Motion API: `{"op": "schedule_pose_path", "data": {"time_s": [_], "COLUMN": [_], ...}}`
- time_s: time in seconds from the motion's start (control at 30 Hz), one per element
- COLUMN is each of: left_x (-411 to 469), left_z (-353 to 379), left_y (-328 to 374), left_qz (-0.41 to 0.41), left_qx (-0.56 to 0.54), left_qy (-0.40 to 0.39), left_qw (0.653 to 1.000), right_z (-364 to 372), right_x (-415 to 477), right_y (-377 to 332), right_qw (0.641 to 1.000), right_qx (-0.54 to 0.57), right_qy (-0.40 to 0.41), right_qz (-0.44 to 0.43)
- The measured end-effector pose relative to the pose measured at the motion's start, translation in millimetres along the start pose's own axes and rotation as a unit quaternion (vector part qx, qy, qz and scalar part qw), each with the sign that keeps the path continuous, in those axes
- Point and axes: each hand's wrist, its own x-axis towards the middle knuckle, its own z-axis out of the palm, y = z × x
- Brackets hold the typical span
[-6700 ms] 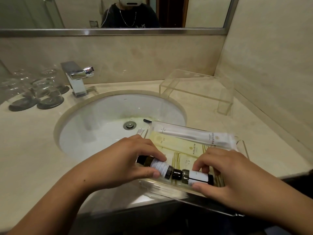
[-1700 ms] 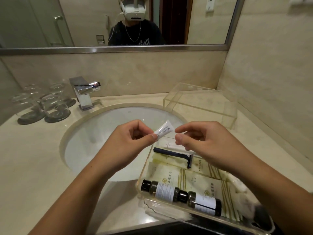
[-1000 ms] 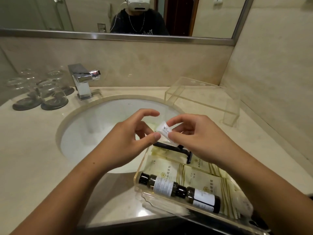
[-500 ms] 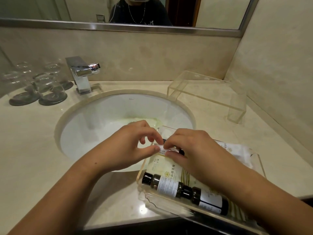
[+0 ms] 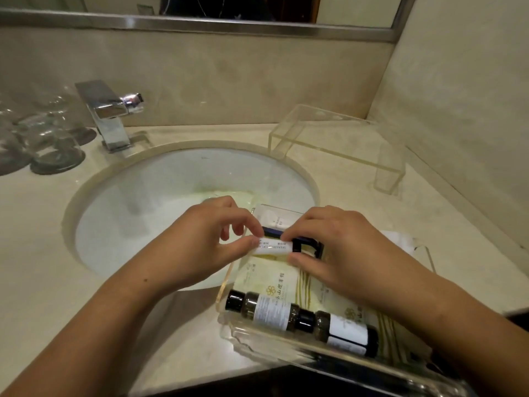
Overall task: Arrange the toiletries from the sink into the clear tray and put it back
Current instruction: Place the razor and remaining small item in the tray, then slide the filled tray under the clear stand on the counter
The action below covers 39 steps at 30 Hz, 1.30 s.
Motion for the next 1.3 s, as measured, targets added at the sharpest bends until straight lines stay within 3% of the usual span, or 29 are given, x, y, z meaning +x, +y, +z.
{"op": "schedule_pose_path", "data": {"time_s": [0.23,0.63,0.87,1.07,1.3], "left_x": [-26,-49,-70,-90,-92], "left_z": [-4,3,16,23,35], "left_y": [7,14,29,48,59], "left_qz": [-0.061,-0.153,-0.135,-0.108,-0.092], "left_qx": [-0.051,-0.068,-0.098,-0.091,-0.054], "left_qy": [0.046,0.031,0.069,0.032,0.037], "left_qw": [0.996,0.985,0.983,0.989,0.994], "right_z": [7,-3,-12,1,3], "right_x": [1,-7,-65,-116,-139], "right_y": [-2,-6,6,7,-5], "right_qw": [1.0,0.998,0.981,0.964,0.939], "right_qx": [-0.003,0.023,0.052,0.065,0.158], "right_qy": [0.017,0.033,0.124,0.103,0.082], "right_qz": [0.002,0.051,0.139,0.238,0.293]}}
